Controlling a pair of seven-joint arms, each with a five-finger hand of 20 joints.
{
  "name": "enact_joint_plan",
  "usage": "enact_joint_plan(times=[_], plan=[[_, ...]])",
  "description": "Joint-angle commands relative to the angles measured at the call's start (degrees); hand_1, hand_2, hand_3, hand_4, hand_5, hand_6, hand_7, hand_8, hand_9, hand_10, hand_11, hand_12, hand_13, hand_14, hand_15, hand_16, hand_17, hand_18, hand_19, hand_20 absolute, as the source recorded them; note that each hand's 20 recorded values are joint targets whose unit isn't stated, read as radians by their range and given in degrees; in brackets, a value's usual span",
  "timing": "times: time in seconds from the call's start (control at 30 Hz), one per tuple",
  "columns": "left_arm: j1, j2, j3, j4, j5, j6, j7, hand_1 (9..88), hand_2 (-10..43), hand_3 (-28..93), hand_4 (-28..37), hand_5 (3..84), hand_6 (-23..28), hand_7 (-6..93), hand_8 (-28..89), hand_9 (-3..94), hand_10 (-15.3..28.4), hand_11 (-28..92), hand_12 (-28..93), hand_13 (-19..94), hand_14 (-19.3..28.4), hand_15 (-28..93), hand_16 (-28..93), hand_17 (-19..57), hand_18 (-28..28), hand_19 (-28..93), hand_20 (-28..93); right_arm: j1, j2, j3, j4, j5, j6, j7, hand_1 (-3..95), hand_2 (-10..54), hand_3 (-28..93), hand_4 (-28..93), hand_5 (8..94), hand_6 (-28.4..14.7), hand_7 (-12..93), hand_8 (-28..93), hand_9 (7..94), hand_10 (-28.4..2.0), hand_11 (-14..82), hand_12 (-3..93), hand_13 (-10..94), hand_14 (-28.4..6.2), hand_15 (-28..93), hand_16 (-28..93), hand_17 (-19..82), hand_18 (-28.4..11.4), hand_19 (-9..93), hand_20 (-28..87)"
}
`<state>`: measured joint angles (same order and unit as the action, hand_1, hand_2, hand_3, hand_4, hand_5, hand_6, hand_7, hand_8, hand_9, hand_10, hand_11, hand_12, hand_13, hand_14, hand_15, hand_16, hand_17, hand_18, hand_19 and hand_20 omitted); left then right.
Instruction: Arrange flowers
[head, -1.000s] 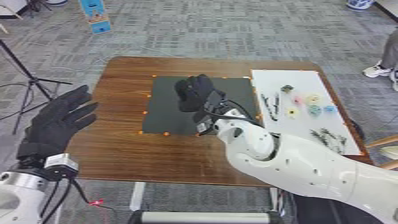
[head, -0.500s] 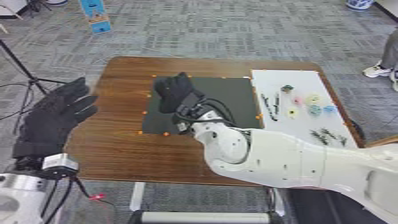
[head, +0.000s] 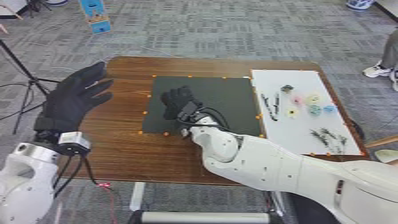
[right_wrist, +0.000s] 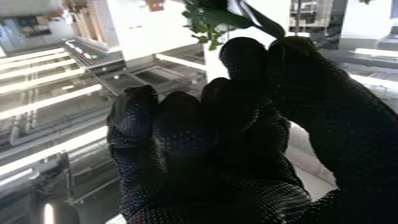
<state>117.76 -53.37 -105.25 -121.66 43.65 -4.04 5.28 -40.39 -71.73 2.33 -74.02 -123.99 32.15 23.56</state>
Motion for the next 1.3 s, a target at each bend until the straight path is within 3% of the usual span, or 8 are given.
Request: enact_joint_plan(times=[0.03, 0.23, 0.43, 0.63, 0.83, 0.9, 0.97, 1.3], plan=[[-1.63, 2.06, -0.04, -0.64, -0.81, -0.6, 0.18, 21.2, -7.5, 70, -28.3, 26.8, 2.8, 20.6, -11, 22.8, 10.4, 21, 14, 21, 13.1, 20, 2, -11.3, 23.2, 41, 6, -0.48, -1.25, -0.29, 0.26, -1.05, -1.16, -0.99, 41.0, -9.5, 84, -10, 64.2, 0.5, 59, 29, 72.9, -9.7, 58.8, 69.8, 66, -10.7, 82, 46, 32, -21.2, 83, 51], [-3.73, 2.92, 1.02, 0.01, -0.85, -0.84, 0.47, 21.2, -7.3, 70, -28.3, 26.8, 2.9, 20.5, -11, 22.8, 10.4, 21, 15, 21, 12.9, 20, 2, -11.5, 22.9, 41, 6, -0.54, -1.77, -0.86, 0.45, -0.72, -1.14, -1.14, 41.5, -9.5, 84, -11, 64.1, 0.7, 59, 28, 72.7, -9.5, 58.5, 69.8, 66, -10.7, 82, 46, 32, -21.2, 83, 51], [-4.46, 2.76, 1.91, 0.25, -0.82, -0.95, 0.83, 21.0, -7.1, 70, -28.3, 26.9, 2.9, 20.4, -11, 22.8, 10.4, 21, 15, 21, 12.8, 20, 3, -11.5, 22.7, 41, 6, 0.02, -2.39, -1.96, 1.78, -0.65, 0.9, -3.12, 42.2, -9.5, 84, -13, 63.8, 0.8, 58, 28, 72.4, -9.4, 58.3, 69.6, 65, -10.7, 82, 46, 32, -21.1, 83, 51], [-4.25, 2.85, 1.74, 0.19, -0.76, -0.56, 1.17, 20.9, -6.9, 70, -28.3, 26.9, 2.9, 20.4, -11, 22.8, 10.4, 21, 15, 21, 12.9, 20, 3, -11.5, 22.5, 41, 6, 0.12, -2.44, -3.45, 3.1, -1.11, 2.87, -5.68, 43.2, -9.5, 84, -16, 63.3, 0.9, 58, 27, 72.1, -9.1, 57.8, 69.4, 65, -10.5, 82, 46, 32, -20.8, 83, 51], [-4.68, 2.79, 2.19, 0.58, -0.82, -0.95, 0.61, 20.9, -6.7, 70, -28.3, 26.9, 2.9, 20.5, -11, 22.9, 10.4, 21, 15, 21, 12.9, 20, 3, -11.5, 22.4, 41, 6, -0.77, -1.81, -3.69, 1.62, -0.63, 0.57, -4.81, 43.9, -9.5, 84, -18, 63.3, 1.2, 58, 26, 71.8, -8.5, 57.0, 69.1, 65, -10.0, 81, 45, 32, -20.4, 82, 50], [-4.76, 2.74, 2.3, 0.64, -0.89, -1.04, 0.57, 20.9, -6.7, 70, -28.3, 26.9, 2.9, 20.6, -11, 22.9, 10.4, 21, 15, 21, 12.9, 21, 3, -11.5, 22.4, 41, 6, -2.02, -1.09, -1.46, -0.39, -2.17, -6.08, -4.11, 45.0, -9.5, 83, -22, 63.6, 1.8, 58, 23, 71.7, -8.2, 56.3, 68.9, 65, -9.9, 81, 45, 32, -20.0, 82, 50], [-5.07, 2.76, 2.47, 0.77, -0.84, -1.36, 0.29, 20.9, -6.7, 70, -28.3, 26.9, 2.9, 20.6, -11, 22.9, 10.4, 21, 15, 21, 12.9, 21, 3, -11.5, 22.3, 40, 6, -2.53, -1.07, -1.09, -0.21, -2.93, -7.64, -4.44, 45.2, -9.5, 82, -26, 63.1, 2.2, 57, 20, 70.2, -8.1, 55.9, 67.8, 64, -9.7, 80, 45, 31, -19.5, 80, 49], [-4.2, 2.64, 1.96, 0.64, -0.96, -1.61, -0.26, 21.0, -6.5, 70, -28.3, 26.9, 2.9, 20.5, -11, 22.9, 10.4, 21, 15, 21, 12.9, 21, 2, -11.6, 22.4, 41, 6, -3.59, 0.23, 0.73, -2.16, -2.25, -11.25, -4.37, 40.1, -9.5, 75, -28, 60.2, 1.1, 51, 15, 65.0, -10.3, 63.0, 57.3, 60, -10.3, 80, 44, 28, -19.2, 78, 50]])
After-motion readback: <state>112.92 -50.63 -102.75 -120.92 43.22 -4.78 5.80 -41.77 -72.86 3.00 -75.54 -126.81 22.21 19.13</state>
